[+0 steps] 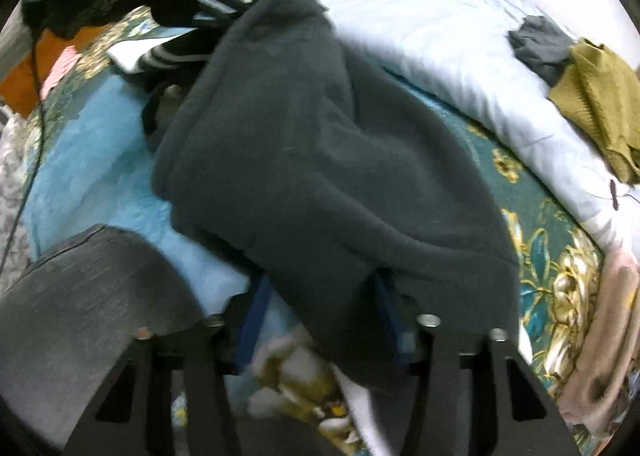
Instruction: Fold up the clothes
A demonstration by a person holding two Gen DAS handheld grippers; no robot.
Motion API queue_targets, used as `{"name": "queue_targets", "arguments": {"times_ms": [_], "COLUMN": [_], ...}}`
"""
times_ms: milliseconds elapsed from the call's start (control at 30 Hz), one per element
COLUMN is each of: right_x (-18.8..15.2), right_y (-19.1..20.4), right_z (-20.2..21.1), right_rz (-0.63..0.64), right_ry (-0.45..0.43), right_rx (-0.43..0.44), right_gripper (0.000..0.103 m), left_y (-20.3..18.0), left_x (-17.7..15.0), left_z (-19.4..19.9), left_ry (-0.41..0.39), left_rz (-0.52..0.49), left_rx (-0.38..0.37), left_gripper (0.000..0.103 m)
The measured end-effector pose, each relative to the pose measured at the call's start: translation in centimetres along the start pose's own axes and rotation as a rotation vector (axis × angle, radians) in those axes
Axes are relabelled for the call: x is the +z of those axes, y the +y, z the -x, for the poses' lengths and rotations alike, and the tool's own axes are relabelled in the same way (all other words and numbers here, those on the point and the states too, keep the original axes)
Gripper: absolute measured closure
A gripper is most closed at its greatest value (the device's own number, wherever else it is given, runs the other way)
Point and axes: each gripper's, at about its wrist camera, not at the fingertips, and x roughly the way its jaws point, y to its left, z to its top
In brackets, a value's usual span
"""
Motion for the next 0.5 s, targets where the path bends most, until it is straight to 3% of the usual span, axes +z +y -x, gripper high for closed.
{"name": "queue_targets", "arguments": {"times_ms": [33, 133, 267, 367, 433, 500], "right_x": [0.1, 0.4, 0.9, 1.4, 2.5, 3.4], "right_y": [-0.6, -3.8, -8.0, -12.5, -15.0, -17.0], "right_z": [0.2, 1.7, 3.6, 5.1, 5.1, 4.7], "right_rz": [-0.026, -0.152, -0.320, -0.475, -0.549, -0.599], "right_ry": [-0.009, -0.064, -0.137, -0.196, -0.212, -0.210], "right_rx": [-0.003, 0.022, 0.055, 0.082, 0.090, 0.094], "right_gripper": [0.083, 0.093, 0.096, 0.096, 0.096, 0.096], "left_y": [-0.1, -0.3, -1.1, -2.1, -3.0, -3.8], "left_x": [0.0, -0.2, -0.9, -1.7, -2.3, -3.0], "left_z": [0.0, 0.4, 1.5, 3.5, 5.2, 6.5], "left_ry": [0.007, 0.032, 0.090, 0.086, 0.052, 0.005], "left_rz": [-0.006, -0.036, -0.114, -0.221, -0.320, -0.442], "left_rx": [-0.004, -0.014, -0.010, -0.028, 0.011, 0.113], "left_gripper": [0.088, 0.087, 0.080, 0.076, 0.069, 0.065]}}
